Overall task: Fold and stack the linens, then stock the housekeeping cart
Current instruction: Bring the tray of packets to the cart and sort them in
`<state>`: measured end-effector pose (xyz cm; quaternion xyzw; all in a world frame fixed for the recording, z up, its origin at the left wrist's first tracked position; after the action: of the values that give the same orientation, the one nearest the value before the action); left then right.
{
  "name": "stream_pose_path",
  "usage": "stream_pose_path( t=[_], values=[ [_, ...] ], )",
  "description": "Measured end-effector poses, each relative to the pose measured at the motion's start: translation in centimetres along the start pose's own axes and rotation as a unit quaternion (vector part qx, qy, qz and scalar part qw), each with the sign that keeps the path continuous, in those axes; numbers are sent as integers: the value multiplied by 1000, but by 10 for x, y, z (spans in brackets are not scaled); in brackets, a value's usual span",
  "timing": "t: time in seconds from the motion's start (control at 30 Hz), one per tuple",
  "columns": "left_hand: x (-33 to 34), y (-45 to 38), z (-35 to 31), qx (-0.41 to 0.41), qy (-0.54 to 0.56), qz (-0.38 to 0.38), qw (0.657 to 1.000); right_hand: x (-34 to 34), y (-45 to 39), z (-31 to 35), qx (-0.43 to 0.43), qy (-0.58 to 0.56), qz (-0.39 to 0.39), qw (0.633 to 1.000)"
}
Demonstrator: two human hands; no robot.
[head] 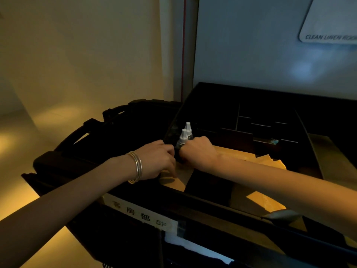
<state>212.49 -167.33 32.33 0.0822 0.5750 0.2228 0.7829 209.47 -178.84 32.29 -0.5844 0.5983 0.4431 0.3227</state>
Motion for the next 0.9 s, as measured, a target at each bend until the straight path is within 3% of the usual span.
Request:
stream_pose_path(
  t=[0.13,0.23,0.3,0.37,0.43,0.6,0.67,0.77,0.9],
  values=[
    [-2,-16,-7,21,-44,97,994,-6,10,-45,-4,-117,-9,993],
    [-10,-24,-9,29,-62,150,986,-9,38,-89,-27,-303,19,953],
    [-19,-27,-9,33,-36,161,986,-5,58,-118,-13,-344,26,939],
    [-33,-32,-9,46,26,109,993,4,78,-140,4,-333,59,941],
    [-52,-38,-12,68,93,1,993,17,94,-154,15,-308,103,946],
    [-80,-68,-35,144,136,-188,962,51,111,-154,22,-268,178,946],
    [-85,-79,-45,171,129,-207,955,61,112,-151,23,-250,179,951],
    [-86,-94,-54,163,101,-163,968,71,109,-154,15,-227,158,961],
    [-91,-99,-44,168,220,-166,947,72,109,-167,8,-226,100,969]
  ],
)
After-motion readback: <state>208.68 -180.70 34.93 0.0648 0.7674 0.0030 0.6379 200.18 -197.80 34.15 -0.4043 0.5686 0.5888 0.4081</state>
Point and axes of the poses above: each hand's wrist, its own y-axis away from the middle knuckle, its own x-axis out of the palm, z = x × y, the point moved 3 cm from there along -y, towards the middle knuckle, and after that the axes turned 14 degrees about z, right-handed, at the moved point
